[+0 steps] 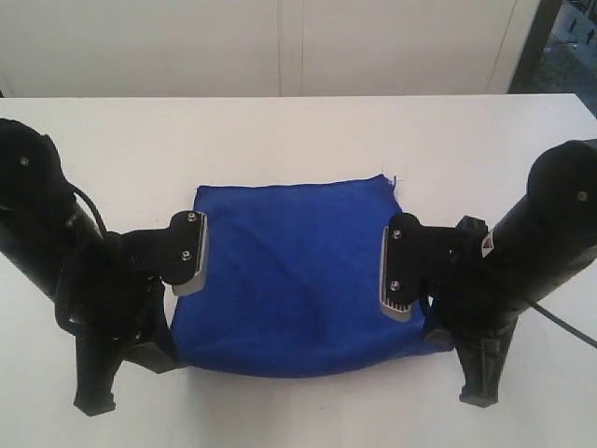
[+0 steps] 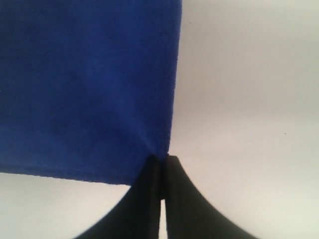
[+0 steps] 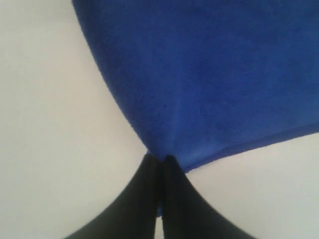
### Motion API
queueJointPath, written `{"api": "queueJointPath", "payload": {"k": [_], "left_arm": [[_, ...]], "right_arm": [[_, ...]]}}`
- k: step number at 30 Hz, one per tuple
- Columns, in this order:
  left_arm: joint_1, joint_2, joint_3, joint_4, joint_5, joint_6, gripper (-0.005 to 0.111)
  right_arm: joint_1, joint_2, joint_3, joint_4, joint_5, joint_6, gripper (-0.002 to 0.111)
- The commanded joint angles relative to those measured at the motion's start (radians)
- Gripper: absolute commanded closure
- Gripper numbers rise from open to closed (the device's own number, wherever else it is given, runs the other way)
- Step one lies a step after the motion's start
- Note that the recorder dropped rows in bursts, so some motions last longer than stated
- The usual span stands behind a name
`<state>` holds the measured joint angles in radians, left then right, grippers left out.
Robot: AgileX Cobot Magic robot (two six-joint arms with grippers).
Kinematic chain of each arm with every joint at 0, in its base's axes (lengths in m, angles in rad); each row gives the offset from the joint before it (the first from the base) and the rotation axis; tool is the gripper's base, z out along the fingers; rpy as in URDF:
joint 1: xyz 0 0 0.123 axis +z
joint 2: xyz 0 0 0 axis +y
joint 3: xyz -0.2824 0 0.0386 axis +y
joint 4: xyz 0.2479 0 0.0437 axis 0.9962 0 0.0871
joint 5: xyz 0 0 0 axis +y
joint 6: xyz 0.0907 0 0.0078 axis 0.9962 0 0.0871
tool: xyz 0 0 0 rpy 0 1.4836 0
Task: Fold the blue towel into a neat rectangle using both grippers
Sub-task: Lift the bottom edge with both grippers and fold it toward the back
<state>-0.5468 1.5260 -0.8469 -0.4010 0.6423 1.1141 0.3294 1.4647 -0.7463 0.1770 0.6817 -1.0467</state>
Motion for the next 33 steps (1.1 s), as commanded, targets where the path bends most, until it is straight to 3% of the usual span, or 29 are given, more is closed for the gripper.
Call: {"api": "queueJointPath", "payload": {"k": [1,10,17,33], "left_arm": [[-0.005,-0.024,-0.054,0.039,0.005,-0.107,0.107],[-0.001,-0.009,-0.156,0.156,-0.120,-0.249,0.107],[-0.001,0.023,-0.164,0.242,-0.243,-0.292,0.107],[0.047,0.089,-0.166,0.252,-0.456,-0.318,0.107]], "right_arm": [[0.000,-0.023,0.002,-0.029,-0.090,0.051,0.108],[0.000,-0.024,-0.001,-0.347,-0.252,0.367,0.108],[-0.002,-0.020,-0.002,-0.469,-0.425,0.457,0.108],[-0.078,0.151,-0.163,-0.491,-0.503,0.487,0.108]]}}
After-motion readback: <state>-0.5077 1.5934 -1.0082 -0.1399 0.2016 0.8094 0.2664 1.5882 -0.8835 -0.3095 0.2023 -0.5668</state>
